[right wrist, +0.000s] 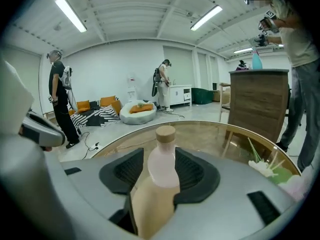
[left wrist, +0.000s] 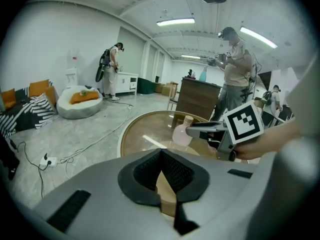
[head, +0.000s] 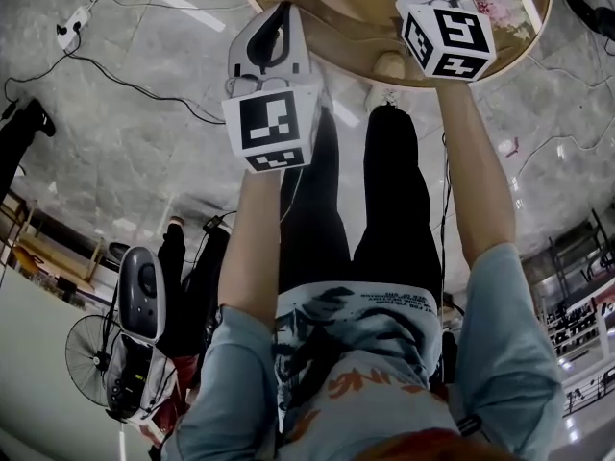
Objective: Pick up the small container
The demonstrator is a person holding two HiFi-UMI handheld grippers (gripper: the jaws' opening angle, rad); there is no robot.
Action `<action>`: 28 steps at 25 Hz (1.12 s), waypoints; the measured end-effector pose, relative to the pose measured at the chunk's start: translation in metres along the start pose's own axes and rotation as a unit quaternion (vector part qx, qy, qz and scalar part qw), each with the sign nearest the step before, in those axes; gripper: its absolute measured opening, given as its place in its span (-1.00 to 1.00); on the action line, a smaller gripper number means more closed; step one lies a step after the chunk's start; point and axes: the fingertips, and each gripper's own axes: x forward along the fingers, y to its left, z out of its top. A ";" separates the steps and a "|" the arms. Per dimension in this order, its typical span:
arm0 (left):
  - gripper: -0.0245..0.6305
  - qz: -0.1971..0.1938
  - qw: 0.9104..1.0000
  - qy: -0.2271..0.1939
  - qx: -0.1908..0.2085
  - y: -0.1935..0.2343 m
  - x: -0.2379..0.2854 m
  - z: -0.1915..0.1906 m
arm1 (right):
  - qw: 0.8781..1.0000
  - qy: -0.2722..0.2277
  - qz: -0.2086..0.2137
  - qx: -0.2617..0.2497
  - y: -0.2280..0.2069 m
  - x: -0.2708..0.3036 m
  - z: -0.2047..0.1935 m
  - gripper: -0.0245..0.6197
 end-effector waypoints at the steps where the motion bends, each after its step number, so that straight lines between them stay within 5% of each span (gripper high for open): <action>1: -0.85 0.000 1.000 0.001 -0.003 0.002 0.000 -0.001 | 1.000 -0.003 0.000 -0.001 -0.001 0.004 0.002 -0.30; 18: -0.85 -0.011 0.999 0.013 -0.038 0.004 0.019 -0.007 | 0.997 -0.048 -0.011 -0.059 -0.013 0.027 0.015 -0.34; 28: -0.85 -0.002 0.998 0.010 -0.070 0.008 0.021 -0.002 | 0.999 -0.004 -0.008 -0.039 -0.013 0.034 0.021 -0.45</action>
